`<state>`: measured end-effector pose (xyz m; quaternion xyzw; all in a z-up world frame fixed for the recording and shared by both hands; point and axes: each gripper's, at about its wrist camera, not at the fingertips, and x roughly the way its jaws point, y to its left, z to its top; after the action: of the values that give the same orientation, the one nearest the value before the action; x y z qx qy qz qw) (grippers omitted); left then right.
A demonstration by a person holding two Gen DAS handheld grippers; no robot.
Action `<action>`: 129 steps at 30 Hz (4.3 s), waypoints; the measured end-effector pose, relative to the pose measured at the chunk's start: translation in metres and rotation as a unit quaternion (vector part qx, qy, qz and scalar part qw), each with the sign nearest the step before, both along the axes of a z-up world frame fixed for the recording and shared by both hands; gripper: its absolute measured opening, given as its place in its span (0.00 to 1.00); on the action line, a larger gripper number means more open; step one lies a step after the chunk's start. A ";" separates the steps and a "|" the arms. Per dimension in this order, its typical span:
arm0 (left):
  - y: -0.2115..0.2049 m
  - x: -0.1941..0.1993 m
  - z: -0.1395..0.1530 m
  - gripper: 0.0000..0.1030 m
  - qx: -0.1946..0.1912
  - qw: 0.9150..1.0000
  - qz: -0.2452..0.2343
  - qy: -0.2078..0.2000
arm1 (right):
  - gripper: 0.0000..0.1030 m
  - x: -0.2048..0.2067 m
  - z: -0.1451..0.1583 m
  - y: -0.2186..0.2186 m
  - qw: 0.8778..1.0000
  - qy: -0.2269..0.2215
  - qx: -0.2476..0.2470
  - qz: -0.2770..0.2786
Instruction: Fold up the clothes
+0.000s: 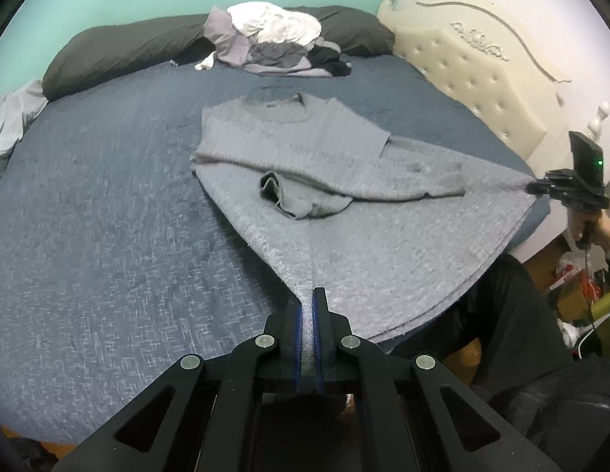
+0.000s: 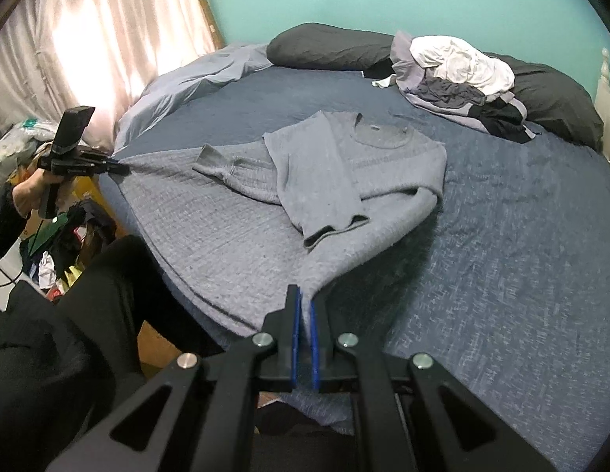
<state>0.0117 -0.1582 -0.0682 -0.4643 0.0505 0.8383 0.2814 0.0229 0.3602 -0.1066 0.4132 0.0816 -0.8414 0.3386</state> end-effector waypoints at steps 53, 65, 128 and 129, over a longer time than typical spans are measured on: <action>0.003 -0.335 -0.058 0.05 0.077 0.991 0.079 -0.078 | 0.04 -0.283 -0.001 0.034 0.991 -0.074 -0.063 -0.088; 0.004 -0.434 -0.137 0.05 0.082 0.980 0.103 -0.147 | 0.04 -0.394 -0.070 0.028 0.985 -0.123 -0.039 -0.118; 0.039 -0.445 -0.179 0.49 0.003 0.994 0.098 -0.053 | 0.43 -0.422 -0.163 -0.014 0.981 -0.058 0.098 -0.158; 0.035 -0.451 -0.177 0.49 0.005 0.992 0.110 -0.053 | 0.43 -0.428 -0.159 -0.013 0.981 -0.056 0.093 -0.163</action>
<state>-0.4393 -0.1232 -0.2456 -0.5095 -0.0206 0.8384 0.1924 -0.4052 0.3477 -0.2657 0.4969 0.0719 -0.8498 0.1606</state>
